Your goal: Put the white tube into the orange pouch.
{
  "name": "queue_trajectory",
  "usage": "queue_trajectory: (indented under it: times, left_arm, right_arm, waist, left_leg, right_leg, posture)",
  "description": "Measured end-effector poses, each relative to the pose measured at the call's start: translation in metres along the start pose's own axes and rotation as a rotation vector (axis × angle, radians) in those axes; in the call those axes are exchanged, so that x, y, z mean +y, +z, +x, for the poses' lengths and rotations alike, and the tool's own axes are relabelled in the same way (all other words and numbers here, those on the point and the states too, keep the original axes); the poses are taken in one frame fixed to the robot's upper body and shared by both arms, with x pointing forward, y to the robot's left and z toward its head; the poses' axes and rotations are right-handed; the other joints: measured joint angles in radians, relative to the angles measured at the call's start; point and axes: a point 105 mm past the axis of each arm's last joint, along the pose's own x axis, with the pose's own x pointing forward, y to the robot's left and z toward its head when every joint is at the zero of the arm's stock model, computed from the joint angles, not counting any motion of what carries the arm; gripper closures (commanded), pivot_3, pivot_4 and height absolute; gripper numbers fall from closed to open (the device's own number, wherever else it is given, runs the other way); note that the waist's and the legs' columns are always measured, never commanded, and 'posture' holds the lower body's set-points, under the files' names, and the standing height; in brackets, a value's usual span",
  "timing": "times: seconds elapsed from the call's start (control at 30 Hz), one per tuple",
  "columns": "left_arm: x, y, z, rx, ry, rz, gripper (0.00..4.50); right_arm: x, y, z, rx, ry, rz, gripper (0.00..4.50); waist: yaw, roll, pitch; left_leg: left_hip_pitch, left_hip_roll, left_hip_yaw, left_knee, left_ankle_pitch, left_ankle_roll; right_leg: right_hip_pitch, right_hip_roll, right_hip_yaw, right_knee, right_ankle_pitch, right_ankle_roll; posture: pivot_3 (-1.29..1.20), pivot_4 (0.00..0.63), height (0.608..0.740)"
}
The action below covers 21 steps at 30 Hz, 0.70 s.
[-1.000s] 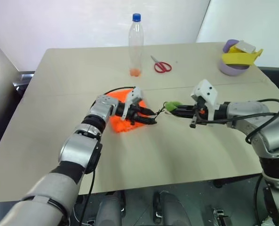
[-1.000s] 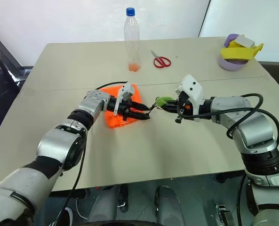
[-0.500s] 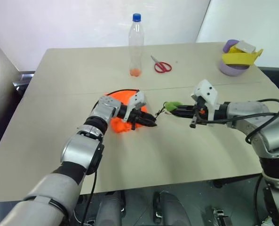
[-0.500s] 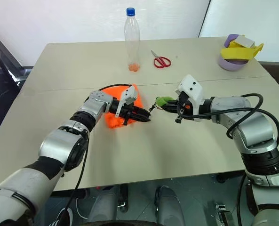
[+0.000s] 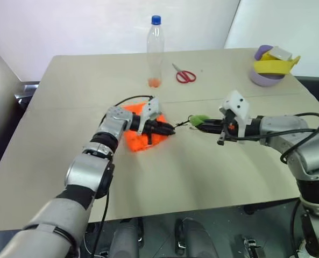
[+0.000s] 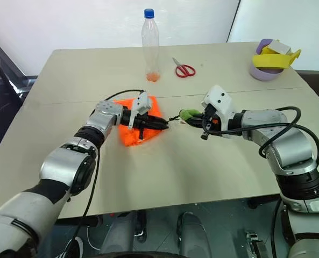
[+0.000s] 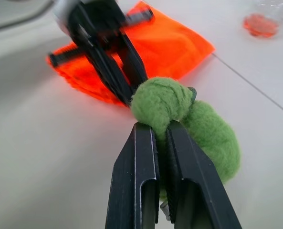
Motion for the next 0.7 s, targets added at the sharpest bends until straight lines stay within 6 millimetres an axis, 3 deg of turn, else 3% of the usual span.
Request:
queue_trajectory:
  times: [0.2, 0.5, 0.7]
  left_arm:
    - [-0.017, -0.017, -0.007, 0.01, 0.069, 0.207, 4.29]
    - [-0.036, -0.016, 0.001, 0.057, 0.162, 0.324, 4.29]
    - [-0.034, -0.009, -0.015, 0.111, 0.178, 0.416, 4.29]
  right_arm:
    - [-0.029, -0.013, -0.015, -0.006, -0.15, 0.061, 4.5]
    - [-0.082, -0.016, -0.029, -0.061, -0.41, 0.097, 4.5]
    - [-0.112, -0.018, -0.038, -0.058, -0.557, 0.106, 4.5]
  waist:
    - [0.003, 0.0, 0.0]
    - [-0.002, 0.0, 0.0]
    - [0.0, 0.001, 0.0]
  left_leg:
    - [0.0, 0.0, 0.001, 0.0, 0.0, 0.0]
    - [0.001, 0.0, 0.001, 0.002, 0.0, 0.0]
    - [0.001, 0.001, 0.003, 0.001, 0.0, 0.0]
  right_leg:
    - [0.001, 0.0, 0.0, 0.0, 0.0, 0.0]
    - [0.001, 0.0, 0.0, 0.001, 0.001, -0.002]
    - [0.001, 0.001, 0.0, 0.001, 0.002, 0.0]
  posture:
    - [0.0, 0.15, 0.74]
    - [0.0, 0.15, 0.74]
    - [0.0, 0.15, 0.74]
